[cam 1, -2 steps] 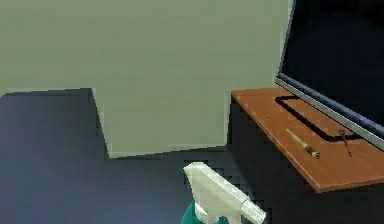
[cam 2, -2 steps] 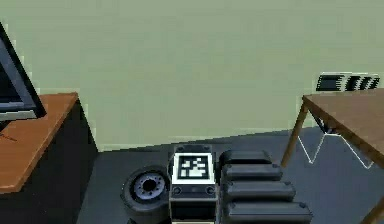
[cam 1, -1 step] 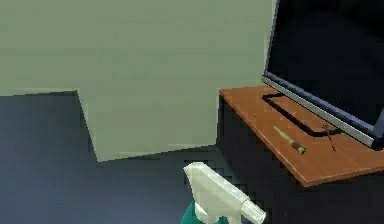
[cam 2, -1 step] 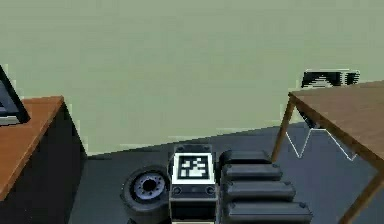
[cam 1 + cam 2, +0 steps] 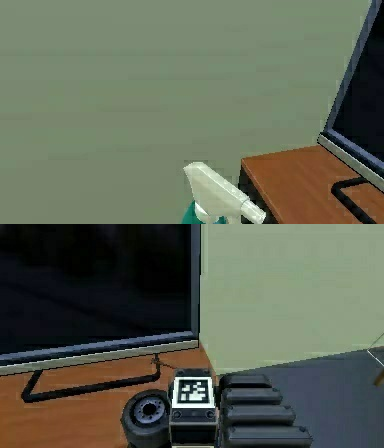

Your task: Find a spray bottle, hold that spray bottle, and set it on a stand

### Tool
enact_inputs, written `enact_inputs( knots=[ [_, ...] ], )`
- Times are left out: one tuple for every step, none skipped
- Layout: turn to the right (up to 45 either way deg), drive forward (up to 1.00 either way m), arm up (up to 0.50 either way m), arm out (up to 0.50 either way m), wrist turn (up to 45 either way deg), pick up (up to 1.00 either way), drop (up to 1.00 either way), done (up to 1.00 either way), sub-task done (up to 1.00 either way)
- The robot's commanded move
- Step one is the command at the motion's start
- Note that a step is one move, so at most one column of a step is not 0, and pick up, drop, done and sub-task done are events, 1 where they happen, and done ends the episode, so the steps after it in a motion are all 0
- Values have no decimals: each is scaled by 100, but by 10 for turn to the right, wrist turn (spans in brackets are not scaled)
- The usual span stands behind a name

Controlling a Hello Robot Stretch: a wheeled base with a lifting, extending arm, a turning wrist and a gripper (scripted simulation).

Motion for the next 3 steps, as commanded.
enact_inputs(
  knots=[
    [0, 15, 0, 0, 0, 0, 0, 0, 0],
    [-450, 0, 0, 0, 0, 0, 0, 0, 0],
    [-450, 0, 0, 0, 0, 0, 0, 0, 0]
  ],
)
